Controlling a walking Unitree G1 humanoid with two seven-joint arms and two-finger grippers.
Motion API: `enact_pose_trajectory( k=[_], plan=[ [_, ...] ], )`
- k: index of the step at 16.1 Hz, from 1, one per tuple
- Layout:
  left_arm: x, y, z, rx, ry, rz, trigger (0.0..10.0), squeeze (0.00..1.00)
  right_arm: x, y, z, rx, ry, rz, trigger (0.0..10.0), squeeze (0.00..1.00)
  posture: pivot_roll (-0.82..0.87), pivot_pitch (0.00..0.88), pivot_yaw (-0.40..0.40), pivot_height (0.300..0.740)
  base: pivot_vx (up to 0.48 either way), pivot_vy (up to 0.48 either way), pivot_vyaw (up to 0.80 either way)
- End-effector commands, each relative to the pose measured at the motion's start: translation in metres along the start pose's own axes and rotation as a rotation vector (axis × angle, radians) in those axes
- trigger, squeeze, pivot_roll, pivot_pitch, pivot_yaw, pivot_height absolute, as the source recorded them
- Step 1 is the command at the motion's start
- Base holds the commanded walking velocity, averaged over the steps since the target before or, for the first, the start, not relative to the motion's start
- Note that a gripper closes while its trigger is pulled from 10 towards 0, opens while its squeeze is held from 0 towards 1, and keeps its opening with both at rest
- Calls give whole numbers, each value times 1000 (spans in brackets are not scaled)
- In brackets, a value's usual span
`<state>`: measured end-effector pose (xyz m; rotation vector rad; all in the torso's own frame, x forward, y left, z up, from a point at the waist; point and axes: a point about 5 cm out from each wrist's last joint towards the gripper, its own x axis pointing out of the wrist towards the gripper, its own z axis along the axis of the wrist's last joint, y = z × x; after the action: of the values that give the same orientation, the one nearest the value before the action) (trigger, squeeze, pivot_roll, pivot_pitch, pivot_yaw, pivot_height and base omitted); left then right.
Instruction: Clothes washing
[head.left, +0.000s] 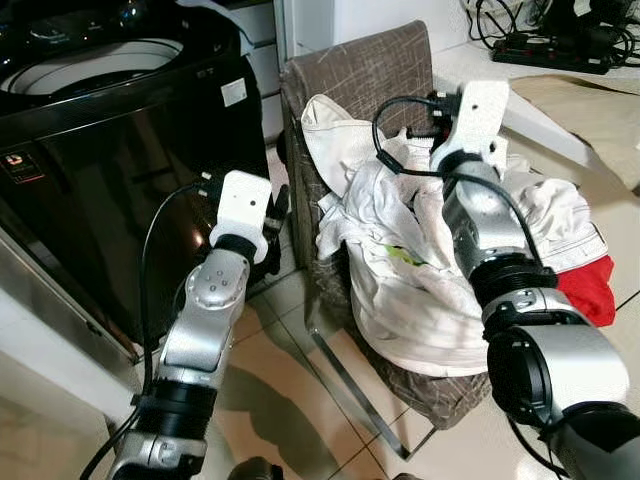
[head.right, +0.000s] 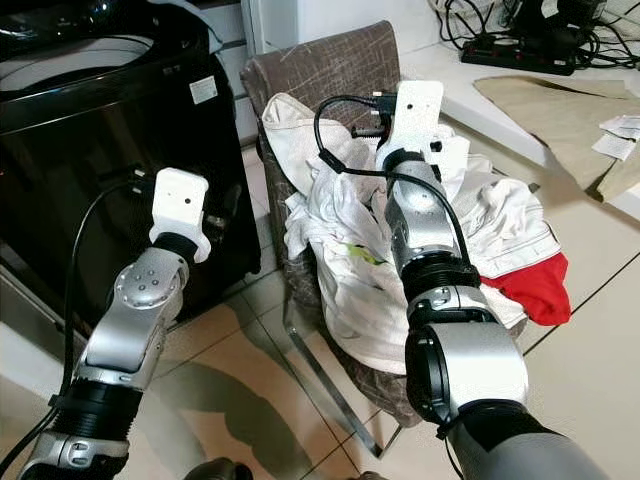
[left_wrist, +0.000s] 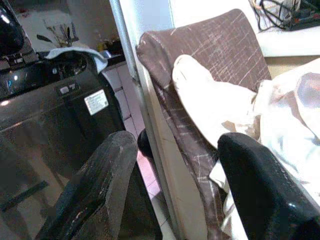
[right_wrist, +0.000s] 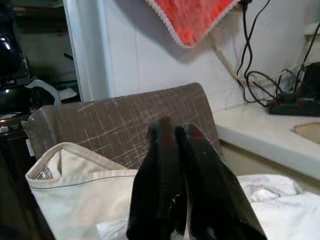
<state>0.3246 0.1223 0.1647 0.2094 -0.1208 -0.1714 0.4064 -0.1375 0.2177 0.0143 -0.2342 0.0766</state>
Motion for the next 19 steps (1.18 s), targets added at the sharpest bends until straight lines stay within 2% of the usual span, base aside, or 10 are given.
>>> enact_pose_trajectory(
  k=[1, 2, 3, 4, 6, 9, 11, 14, 16, 19],
  plan=[
    [2, -1, 1, -2, -7, -1, 10000, 0, 1, 1, -2, 11, 31, 2, 0, 0, -22, 13, 13, 740, 0, 0, 0],
    [3, -1, 1, -4, -9, 0, 10000, 0, -4, -5, -21, 130, 133, -53, 10000, 0, -21, 17, 14, 740, 0, 0, 0],
    [3, -1, 1, -4, -10, 0, 10000, 0, -5, -6, -24, 148, 146, -64, 10000, 0, -21, 17, 14, 740, 0, 0, 0],
    [1, -2, 0, -1, -6, -6, 10000, 0, -9, -11, -36, 192, 212, -101, 10000, 1000, -16, 25, 14, 740, 0, 0, 0],
    [-1, -2, 0, 3, -3, -6, 10000, 0, -10, -10, -38, 180, 218, -85, 10000, 1000, -1, 29, 12, 740, 0, 0, 0],
    [-3, 2, -1, 13, 0, 4, 10000, 0, -5, 0, -26, 109, 156, -22, 10000, 1000, 15, 24, 6, 740, 0, 0, 0],
    [-5, 4, -2, 20, -1, 12, 10000, 0, -5, 9, -29, 131, 170, 19, 10000, 1000, 23, 14, 1, 740, 0, 0, 0],
    [-6, 2, -2, 22, 0, 7, 10000, 0, -7, 10, -37, 191, 226, 15, 10000, 1000, 31, 13, 2, 740, 0, 0, 0],
    [-7, 2, -2, 23, 2, 3, 10000, 0, -7, 11, -38, 181, 236, 15, 10000, 1000, 38, 15, 0, 740, 0, 0, 0],
    [-10, 2, -2, 18, 9, 1, 10000, 0, -8, 1, -41, 197, 260, -47, 10000, 1000, 54, 23, -3, 740, 0, 0, 0]
  ],
)
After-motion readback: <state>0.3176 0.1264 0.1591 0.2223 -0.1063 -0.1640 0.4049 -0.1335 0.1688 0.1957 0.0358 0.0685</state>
